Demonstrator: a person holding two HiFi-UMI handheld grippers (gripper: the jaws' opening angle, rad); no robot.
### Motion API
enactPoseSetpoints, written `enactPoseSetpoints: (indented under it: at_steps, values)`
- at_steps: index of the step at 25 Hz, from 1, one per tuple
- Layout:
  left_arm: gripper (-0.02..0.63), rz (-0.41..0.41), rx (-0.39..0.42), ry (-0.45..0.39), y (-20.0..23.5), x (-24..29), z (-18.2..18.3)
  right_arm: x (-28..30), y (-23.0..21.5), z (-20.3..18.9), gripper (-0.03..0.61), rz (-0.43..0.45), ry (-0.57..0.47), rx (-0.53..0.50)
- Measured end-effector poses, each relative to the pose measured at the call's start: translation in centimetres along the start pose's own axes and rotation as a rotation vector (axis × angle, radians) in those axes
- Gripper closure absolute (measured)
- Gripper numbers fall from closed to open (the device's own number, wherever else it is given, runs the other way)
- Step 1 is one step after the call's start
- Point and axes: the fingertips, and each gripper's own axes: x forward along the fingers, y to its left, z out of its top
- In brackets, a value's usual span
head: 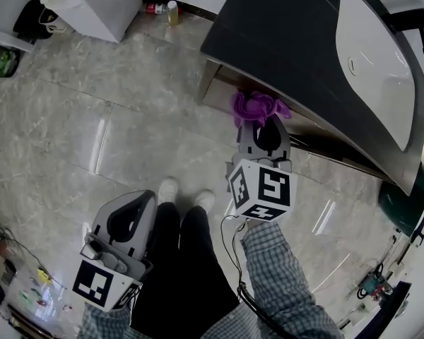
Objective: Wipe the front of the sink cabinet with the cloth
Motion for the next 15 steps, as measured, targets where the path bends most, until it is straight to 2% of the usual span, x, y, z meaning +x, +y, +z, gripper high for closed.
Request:
enactPoseSetpoints:
  at_steps: [15]
  values:
    - [0.603,-0.058,0.044,0.045,-3.9,2.7,-0.8,-4.0,-10.0,-1.6,0.505,-0.160,0.016,0.016]
